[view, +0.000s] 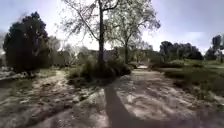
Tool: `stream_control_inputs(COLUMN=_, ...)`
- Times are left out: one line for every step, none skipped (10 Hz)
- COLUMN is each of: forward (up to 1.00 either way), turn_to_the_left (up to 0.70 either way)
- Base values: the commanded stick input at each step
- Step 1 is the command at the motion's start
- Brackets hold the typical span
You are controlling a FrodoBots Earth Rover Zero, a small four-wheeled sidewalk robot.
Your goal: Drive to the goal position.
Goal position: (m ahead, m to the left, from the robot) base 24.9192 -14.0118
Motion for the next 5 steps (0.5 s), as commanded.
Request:
stream_control_inputs(forward=0.7, turn_to_the_left=-0.32)
stream_control_inputs(forward=0.26, turn_to_the_left=-0.57)
stream_control_inputs(forward=0.0, turn_to_the_left=-0.7)
stream_control_inputs(forward=-0.35, turn_to_the_left=-0.53)
stream_control_inputs(forward=-0.7, turn_to_the_left=-0.35)
